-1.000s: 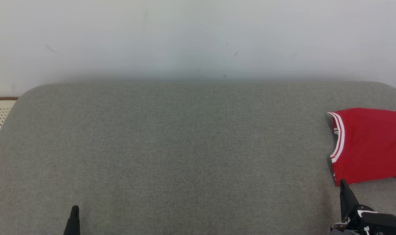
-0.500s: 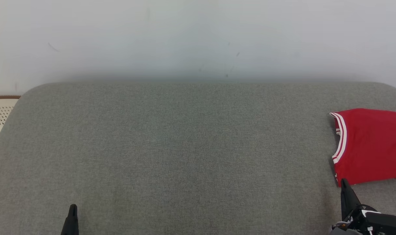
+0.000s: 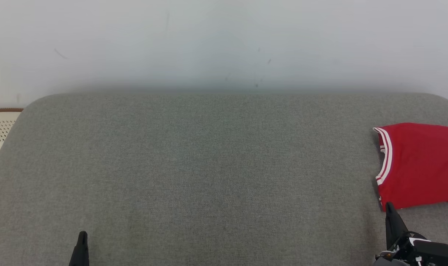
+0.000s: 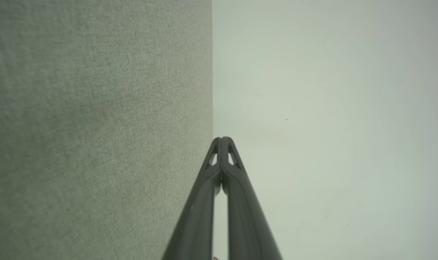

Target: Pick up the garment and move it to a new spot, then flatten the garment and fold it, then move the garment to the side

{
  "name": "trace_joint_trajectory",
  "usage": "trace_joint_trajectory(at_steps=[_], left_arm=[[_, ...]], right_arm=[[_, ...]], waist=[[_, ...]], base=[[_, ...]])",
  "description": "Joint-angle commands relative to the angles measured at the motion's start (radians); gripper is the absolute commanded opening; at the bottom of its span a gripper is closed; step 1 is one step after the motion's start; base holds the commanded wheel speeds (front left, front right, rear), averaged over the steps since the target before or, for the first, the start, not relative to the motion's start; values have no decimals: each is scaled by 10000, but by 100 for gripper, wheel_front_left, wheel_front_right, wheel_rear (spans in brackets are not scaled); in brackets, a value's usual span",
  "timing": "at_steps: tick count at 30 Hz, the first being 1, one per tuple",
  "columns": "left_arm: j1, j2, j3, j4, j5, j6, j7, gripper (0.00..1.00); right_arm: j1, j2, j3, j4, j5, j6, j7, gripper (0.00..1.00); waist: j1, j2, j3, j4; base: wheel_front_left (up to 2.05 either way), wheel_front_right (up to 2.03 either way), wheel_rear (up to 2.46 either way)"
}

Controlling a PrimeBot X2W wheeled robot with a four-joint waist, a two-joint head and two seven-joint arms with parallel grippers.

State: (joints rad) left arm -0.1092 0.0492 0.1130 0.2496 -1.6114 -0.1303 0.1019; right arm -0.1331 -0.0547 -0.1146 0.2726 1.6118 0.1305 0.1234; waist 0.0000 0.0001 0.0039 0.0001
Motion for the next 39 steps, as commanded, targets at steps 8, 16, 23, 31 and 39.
trace_joint_trajectory(at_steps=[8,16,23,31,39], left_arm=[[-95,19,16,22,-30,-30,28,0],[-94,19,16,21,-30,-30,27,0],[-94,19,16,21,-30,-30,27,0],[-94,19,15,20,-30,-30,27,0],[-93,19,15,20,-29,-30,27,0]], right_arm=[[-22,39,-28,-37,7,4,43,0],[-23,43,-34,-37,-2,4,50,0],[-23,47,-37,-37,-7,4,56,0],[-24,50,-41,-36,-13,4,61,0],[-25,52,-44,-36,-16,4,65,0]], waist=[[0,-1,0,0],[0,-1,0,0],[0,-1,0,0],[0,-1,0,0],[0,-1,0,0]], base=[[0,0,0],[0,0,0],[0,0,0],[0,0,0],[0,0,0]])
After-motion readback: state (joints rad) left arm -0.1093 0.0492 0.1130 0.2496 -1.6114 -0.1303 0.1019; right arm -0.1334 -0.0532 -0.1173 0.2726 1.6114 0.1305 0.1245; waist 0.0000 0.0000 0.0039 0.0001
